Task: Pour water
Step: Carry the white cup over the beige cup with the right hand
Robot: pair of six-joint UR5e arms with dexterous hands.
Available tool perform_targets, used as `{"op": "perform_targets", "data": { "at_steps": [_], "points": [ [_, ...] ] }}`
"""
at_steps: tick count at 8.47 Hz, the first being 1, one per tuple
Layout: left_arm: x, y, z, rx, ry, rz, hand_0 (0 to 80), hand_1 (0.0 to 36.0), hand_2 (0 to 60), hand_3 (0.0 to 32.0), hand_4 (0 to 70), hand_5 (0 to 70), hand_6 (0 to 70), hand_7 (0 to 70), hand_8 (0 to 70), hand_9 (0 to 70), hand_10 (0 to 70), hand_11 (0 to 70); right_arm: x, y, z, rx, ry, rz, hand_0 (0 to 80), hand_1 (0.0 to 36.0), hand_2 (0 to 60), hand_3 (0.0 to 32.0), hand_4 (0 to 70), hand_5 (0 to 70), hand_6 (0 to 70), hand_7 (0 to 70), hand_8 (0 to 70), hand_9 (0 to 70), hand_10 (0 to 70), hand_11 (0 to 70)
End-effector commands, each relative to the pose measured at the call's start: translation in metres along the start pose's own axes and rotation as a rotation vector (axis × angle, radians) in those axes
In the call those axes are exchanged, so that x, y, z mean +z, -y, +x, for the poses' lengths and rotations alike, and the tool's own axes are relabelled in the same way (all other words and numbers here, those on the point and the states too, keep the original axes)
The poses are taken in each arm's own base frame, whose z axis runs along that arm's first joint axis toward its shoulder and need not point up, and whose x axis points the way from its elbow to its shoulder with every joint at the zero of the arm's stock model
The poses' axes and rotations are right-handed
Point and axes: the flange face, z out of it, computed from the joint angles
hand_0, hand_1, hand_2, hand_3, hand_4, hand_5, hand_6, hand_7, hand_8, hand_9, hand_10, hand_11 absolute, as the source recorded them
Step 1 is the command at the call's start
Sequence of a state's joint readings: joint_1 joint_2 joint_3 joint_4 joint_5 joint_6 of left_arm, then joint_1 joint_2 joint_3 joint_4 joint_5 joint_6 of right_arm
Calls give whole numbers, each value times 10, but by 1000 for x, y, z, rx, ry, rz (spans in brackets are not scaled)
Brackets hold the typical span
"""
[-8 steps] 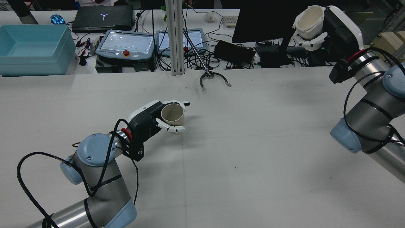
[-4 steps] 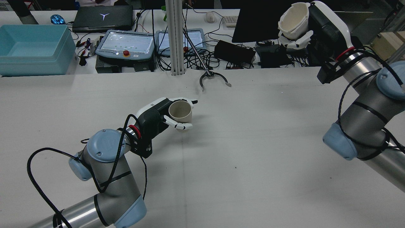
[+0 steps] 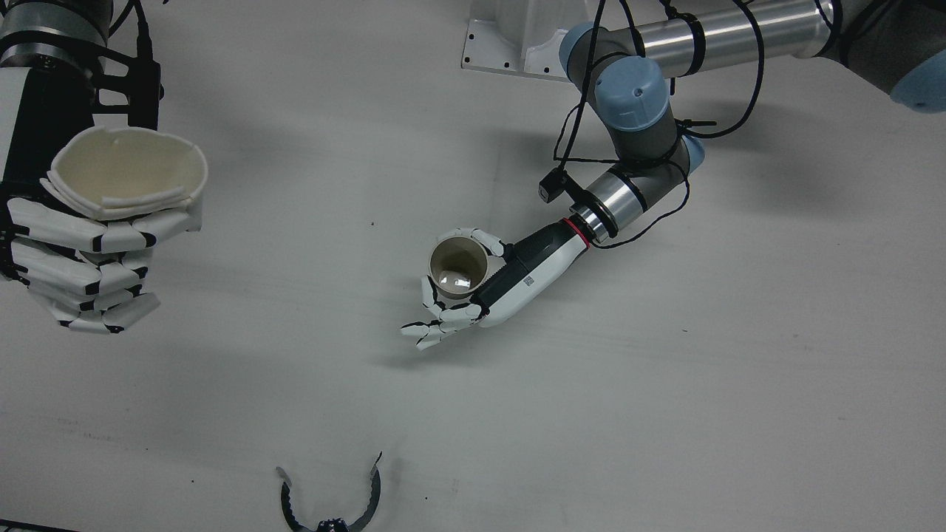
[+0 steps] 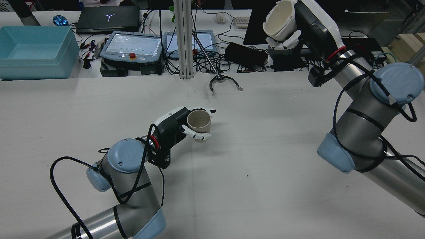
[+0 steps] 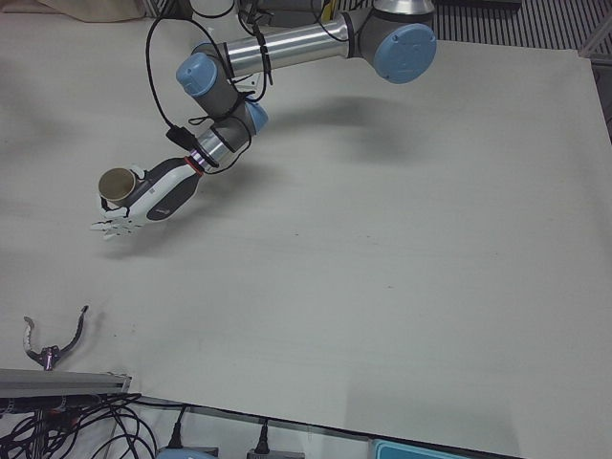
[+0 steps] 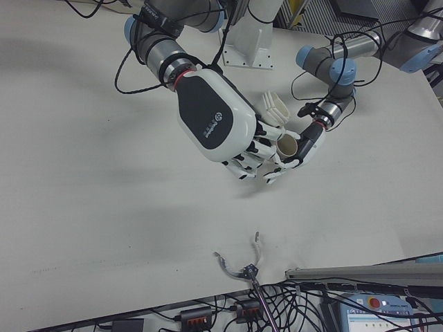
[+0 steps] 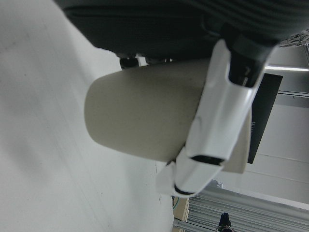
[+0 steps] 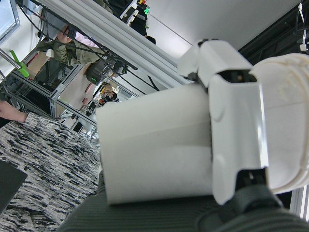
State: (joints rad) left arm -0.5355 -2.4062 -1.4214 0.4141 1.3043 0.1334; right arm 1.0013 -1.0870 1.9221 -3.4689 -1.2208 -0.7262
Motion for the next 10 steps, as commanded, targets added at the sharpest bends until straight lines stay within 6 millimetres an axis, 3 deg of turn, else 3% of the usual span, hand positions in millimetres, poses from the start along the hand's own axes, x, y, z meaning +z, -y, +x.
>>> {"op": "perform_targets", "data": {
  "at_steps": [1,3,8,10],
  "points": [
    [4,5,-3,-2,-2,1,800,360,600,0,413,700,211,146,121,57,68,140,10,-38,19,-70,-17,-48,800,360,600,0,700,331,700,700,641,700,350,527],
    [7,1,3,-6,-9,-6,800,360,600,0,421,700,217,153,122,59,68,140,13,-58,18,-134,-14,-73,800,360,600,0,700,331,700,700,625,700,368,550],
    [19,-30,8,-16,-15,-43,800,360,600,0,434,700,225,162,124,61,63,133,3,-81,51,-292,-68,-104,800,360,600,0,700,321,700,700,576,700,345,523],
    [20,-33,13,-16,-21,-49,800,360,600,0,432,700,230,168,125,62,65,135,-3,-96,67,-345,-94,-127,800,360,600,0,700,317,700,700,558,700,326,499]
  ]
}}
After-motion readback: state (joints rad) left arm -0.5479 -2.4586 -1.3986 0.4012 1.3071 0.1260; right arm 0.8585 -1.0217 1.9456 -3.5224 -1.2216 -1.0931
